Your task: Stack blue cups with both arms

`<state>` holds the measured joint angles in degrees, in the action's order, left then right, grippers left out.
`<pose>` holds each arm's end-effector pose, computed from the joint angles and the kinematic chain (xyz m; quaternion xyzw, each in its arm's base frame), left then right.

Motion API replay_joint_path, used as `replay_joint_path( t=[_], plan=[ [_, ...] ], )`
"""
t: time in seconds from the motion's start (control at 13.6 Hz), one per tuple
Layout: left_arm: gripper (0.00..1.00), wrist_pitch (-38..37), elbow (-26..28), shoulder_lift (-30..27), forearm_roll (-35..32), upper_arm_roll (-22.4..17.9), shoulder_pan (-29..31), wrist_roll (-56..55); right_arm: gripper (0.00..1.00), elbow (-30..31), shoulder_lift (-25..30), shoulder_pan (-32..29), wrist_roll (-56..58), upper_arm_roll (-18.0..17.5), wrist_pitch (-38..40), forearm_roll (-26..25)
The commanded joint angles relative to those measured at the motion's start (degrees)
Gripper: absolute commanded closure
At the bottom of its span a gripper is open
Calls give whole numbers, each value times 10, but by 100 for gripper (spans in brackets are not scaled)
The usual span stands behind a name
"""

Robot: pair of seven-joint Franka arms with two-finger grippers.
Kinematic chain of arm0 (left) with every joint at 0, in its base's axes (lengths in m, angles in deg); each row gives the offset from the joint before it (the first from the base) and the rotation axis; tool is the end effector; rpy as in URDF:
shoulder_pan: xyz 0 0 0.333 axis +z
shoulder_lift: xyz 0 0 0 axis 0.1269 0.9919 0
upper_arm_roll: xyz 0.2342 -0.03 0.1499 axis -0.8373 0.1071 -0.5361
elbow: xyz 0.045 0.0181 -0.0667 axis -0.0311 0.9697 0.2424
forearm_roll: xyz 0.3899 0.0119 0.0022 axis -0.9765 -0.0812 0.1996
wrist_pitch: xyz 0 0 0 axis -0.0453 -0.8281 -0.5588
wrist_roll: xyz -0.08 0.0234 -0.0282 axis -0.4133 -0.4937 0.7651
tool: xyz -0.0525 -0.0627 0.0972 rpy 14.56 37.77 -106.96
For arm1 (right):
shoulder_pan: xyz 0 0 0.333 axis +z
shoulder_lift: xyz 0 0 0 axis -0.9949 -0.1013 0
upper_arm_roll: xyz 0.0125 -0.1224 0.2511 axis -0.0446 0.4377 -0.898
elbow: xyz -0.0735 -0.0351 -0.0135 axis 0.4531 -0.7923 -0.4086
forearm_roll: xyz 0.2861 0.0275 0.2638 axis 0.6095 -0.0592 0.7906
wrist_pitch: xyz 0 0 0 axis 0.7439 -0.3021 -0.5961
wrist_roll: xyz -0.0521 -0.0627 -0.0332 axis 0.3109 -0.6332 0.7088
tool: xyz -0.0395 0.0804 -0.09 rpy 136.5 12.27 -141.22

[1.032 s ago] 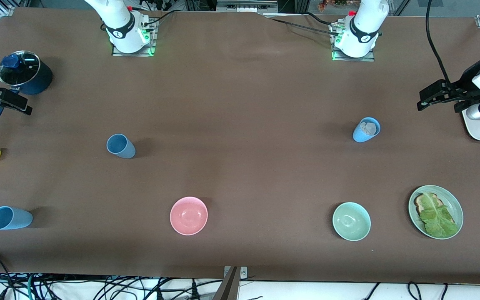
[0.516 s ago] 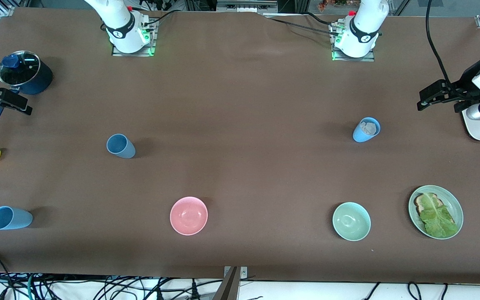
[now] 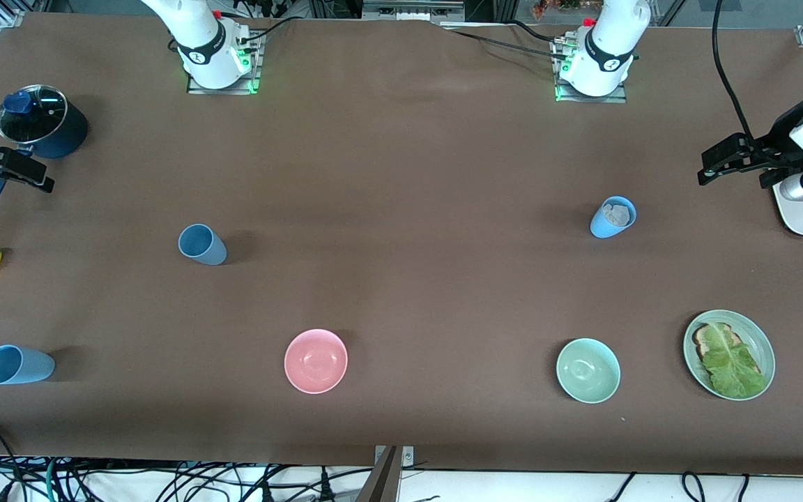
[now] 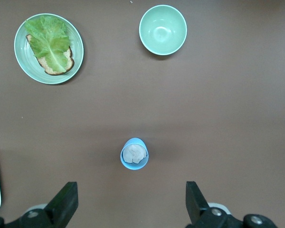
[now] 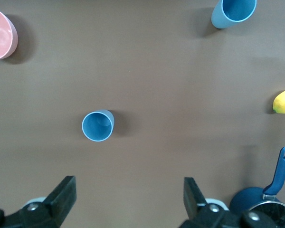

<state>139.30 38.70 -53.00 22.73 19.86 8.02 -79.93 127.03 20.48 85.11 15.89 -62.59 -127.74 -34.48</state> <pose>0.5649 -0.0284 0.5654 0.9994 -0.0070 -0.0250 0.0212 0.5741 -0.0443 0.5390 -0.9992 0.0316 0.0234 0.0001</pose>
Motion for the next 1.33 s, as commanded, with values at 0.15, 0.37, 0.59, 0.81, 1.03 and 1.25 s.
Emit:
replay_joint_path(
  t=[0.15,0.37,0.59,0.81,1.03,1.25],
  plan=[
    [0,-29,5,-2,-7,3,1,4,0,-17,-8,-4,8,-3,11,10],
    [0,-51,9,1,-5,3,-5,2,0,-16,-8,-4,9,-2,12,10],
    [0,-58,10,3,4,3,-6,2,0,-15,-8,-4,8,-2,12,10],
    [0,-70,10,13,-3,4,-7,3,0,-15,-8,-4,9,-2,12,10],
    [0,-60,10,30,-6,6,-7,9,0,-15,-8,-4,8,-2,16,10],
    [0,-52,13,41,-7,4,3,8,0,-15,-8,-5,11,-2,17,10]
  ],
)
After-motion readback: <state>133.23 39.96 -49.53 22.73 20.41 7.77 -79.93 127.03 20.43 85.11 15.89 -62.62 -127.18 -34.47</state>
